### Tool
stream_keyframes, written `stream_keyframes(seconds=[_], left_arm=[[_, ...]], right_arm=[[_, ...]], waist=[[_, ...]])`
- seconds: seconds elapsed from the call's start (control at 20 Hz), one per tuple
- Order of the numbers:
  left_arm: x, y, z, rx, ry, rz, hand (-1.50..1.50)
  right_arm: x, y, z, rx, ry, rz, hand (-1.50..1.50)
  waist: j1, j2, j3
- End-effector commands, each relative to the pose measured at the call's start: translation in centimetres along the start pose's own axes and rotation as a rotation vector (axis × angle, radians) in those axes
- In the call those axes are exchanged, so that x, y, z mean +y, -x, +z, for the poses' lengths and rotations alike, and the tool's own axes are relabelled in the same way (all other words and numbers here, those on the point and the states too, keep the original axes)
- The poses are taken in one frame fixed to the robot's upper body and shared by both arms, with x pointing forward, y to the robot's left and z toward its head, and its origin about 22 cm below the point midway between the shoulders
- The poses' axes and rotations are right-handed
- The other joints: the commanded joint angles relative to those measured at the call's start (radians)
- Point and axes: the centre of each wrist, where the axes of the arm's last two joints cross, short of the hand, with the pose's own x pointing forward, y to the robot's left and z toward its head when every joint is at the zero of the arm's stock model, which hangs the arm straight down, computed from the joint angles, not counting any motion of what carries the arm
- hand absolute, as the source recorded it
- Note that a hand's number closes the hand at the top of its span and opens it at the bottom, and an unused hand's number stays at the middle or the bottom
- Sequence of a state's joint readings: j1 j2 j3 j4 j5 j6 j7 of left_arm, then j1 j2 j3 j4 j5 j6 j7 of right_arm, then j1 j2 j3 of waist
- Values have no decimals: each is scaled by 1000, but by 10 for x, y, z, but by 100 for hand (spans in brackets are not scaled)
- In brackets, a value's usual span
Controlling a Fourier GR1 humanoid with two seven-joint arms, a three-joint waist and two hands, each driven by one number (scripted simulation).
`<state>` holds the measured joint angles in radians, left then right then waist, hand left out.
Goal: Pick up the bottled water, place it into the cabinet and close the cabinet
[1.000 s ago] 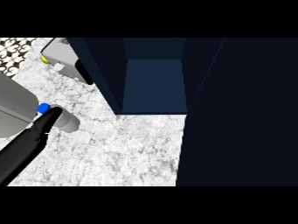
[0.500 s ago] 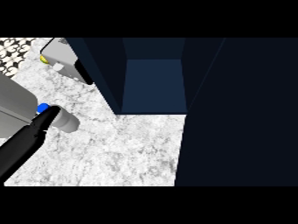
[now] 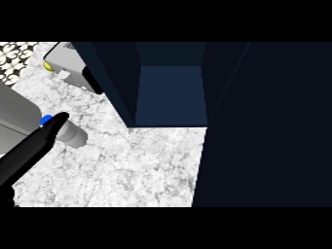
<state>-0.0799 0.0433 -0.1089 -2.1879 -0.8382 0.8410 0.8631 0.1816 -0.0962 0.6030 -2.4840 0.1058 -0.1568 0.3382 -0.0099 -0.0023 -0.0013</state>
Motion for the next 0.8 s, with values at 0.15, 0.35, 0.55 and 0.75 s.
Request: stream_keyframes(seconds=[0.15,0.35,0.55,0.75], left_arm=[[-17,35,-15,34,-24,-6,-150],[-13,60,-26,55,-57,-35,-150],[-3,89,-24,75,-59,-59,-150],[5,107,-37,92,-40,-61,-150]], right_arm=[[2,-26,15,-58,19,59,-150],[-4,-36,24,-58,3,71,-150],[-1,-23,17,-47,14,75,-150],[4,-15,12,-58,30,75,-150]], waist=[[-2,1,0],[-7,1,-1],[0,1,-1],[2,1,-1]])
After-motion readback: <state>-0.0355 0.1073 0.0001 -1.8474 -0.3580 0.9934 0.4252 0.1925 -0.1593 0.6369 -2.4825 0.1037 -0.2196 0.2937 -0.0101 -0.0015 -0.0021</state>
